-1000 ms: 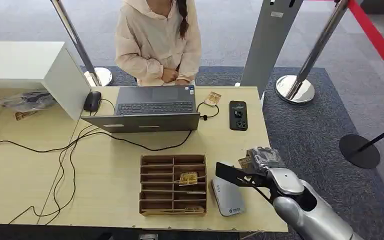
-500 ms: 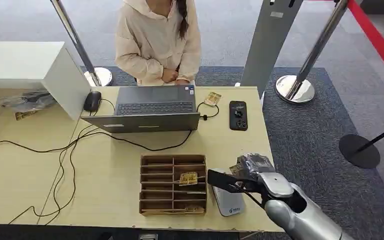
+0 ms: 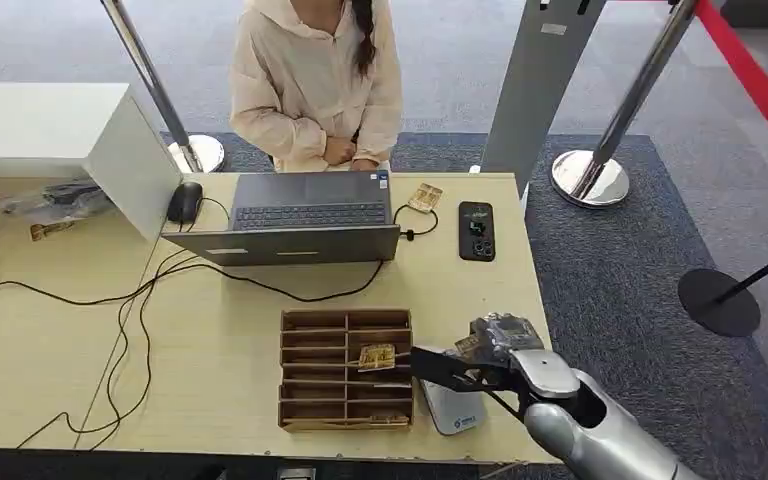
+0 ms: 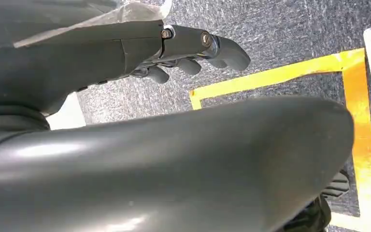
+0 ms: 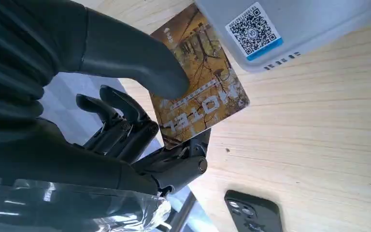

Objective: Pass the card to the sensor for recognition and then transmit it.

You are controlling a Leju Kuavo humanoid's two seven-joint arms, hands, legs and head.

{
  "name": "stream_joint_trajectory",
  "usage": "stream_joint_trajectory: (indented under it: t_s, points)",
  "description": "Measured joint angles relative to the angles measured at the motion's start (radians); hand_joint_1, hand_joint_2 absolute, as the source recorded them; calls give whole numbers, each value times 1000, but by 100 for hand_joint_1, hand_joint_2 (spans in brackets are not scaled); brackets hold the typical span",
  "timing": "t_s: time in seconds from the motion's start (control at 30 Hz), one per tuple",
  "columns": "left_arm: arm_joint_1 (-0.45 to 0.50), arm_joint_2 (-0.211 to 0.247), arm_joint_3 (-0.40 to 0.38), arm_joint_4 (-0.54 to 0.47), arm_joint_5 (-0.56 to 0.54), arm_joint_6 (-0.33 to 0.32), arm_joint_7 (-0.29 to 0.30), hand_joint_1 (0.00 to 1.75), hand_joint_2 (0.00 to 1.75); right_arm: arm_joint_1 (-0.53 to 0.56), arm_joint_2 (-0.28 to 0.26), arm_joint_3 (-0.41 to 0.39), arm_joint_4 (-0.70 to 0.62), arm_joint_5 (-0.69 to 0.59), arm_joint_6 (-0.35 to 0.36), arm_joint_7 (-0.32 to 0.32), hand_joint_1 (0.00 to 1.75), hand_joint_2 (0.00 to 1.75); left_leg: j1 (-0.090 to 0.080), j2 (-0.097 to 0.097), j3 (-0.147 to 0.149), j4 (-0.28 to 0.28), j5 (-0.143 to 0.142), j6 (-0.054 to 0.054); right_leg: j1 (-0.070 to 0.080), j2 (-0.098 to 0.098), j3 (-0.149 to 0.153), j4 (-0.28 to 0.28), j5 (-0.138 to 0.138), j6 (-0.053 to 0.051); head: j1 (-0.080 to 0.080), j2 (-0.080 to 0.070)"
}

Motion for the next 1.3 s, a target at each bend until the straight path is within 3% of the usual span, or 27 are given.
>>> stream_joint_trajectory:
  t_s: [0.23, 0.43, 0.7, 0.97, 1.07, 1.17, 1.3]
  points:
    - [0, 0, 0, 0, -5, -3, 0, 0, 0, -13, 2, 0, -1, 28, -74, 3, 175, 175, 0, 0, 0, 0, 0, 0, 0, 0, 0, 0, 0, 0, 0, 0]
    - [0, 0, 0, 0, -9, 0, -2, 0, 0, -72, -6, -46, -32, 51, -158, 9, 175, 175, 0, 0, 0, 0, 0, 0, 0, 0, 0, 0, 0, 0, 0, 0]
    - [1, -8, -1, 0, -18, 1, -8, 0, 0, -120, -5, -118, -97, 116, -330, 10, 175, 175, 0, 0, 0, 0, 0, 0, 0, 0, 0, 0, 0, 0, 0, 0]
    - [0, -14, -2, 0, -28, 4, -10, 0, 0, -127, 16, -170, -129, 183, -457, 10, 175, 175, 0, 0, 0, 0, 0, 0, 0, 0, 0, 0, 0, 0, 0, 0]
    - [0, -15, -2, 0, -34, 4, -9, 0, 0, -126, 25, -196, -145, 190, -555, 5, 175, 175, 0, 0, 0, 0, 0, 0, 0, 0, 0, 0, 0, 0, 0, 0]
    - [0, -15, -2, 0, -41, -3, 27, 0, 0, -110, 53, -237, -161, 105, -679, -53, 175, 175, 0, 0, 0, 0, 0, 0, 0, 0, 0, 0, 0, 0, 0, 0]
    - [-1, -15, -2, 0, -54, -11, 31, 0, 0, -107, 98, -259, -170, -50, -749, -181, 175, 175, 0, 0, 0, 0, 0, 0, 0, 0, 0, 0, 0, 0, 0, 0]
